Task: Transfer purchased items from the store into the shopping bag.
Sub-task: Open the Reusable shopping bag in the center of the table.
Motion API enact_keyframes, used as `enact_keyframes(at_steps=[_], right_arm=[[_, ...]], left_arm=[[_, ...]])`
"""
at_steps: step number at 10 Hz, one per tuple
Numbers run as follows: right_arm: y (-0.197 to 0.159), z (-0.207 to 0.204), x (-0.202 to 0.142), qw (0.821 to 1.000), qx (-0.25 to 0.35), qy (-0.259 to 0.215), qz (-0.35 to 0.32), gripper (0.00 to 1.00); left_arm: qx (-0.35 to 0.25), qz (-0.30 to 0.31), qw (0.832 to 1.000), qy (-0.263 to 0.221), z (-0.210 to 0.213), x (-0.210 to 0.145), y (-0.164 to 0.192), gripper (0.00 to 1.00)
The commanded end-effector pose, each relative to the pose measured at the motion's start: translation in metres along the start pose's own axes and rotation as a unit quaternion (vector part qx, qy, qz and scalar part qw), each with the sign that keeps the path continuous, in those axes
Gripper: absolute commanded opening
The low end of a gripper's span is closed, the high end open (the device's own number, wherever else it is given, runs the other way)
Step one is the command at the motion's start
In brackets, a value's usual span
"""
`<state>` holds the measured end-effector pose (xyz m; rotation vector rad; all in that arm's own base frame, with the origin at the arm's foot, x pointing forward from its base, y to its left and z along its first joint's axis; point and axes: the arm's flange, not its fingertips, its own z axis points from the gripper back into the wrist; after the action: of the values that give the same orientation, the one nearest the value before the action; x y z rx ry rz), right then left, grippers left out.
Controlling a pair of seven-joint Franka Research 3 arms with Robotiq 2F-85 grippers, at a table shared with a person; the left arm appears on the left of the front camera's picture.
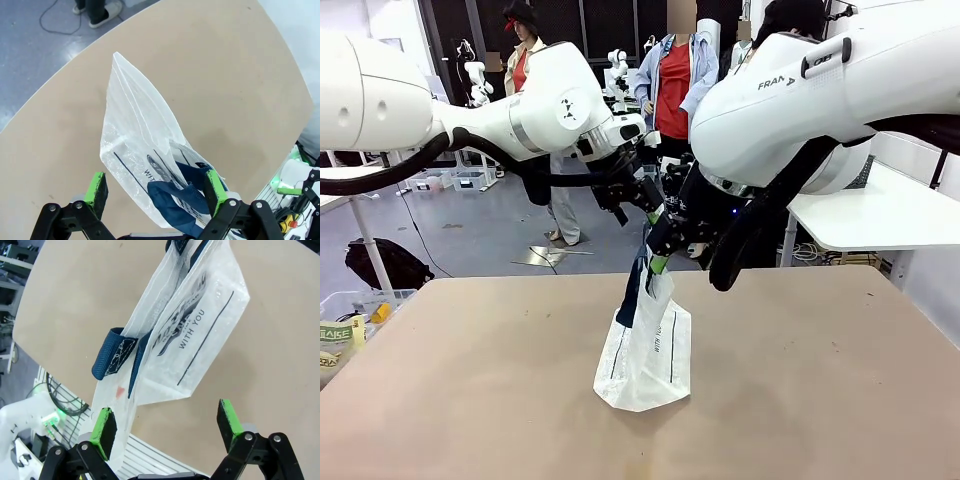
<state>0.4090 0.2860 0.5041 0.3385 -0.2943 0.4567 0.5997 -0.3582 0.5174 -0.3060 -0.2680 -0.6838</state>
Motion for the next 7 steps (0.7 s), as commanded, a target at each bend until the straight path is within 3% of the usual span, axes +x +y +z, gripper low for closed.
enact_keyframes(at_steps=[1,7], right_arm=[[-0.0019,-0.0011,0.0066,1.0,0.0,0.01,0.006,1.0],[0.0037,-0.0103,0.01,1.0,-0.004,0.021,0.005,1.0]], left_arm=[[0.01,0.015,1.0,0.01,0.0009,0.0059,0.0052,1.0],[0.015,0.02,0.999,0.021,-0.0034,0.0066,0.0085,1.0]])
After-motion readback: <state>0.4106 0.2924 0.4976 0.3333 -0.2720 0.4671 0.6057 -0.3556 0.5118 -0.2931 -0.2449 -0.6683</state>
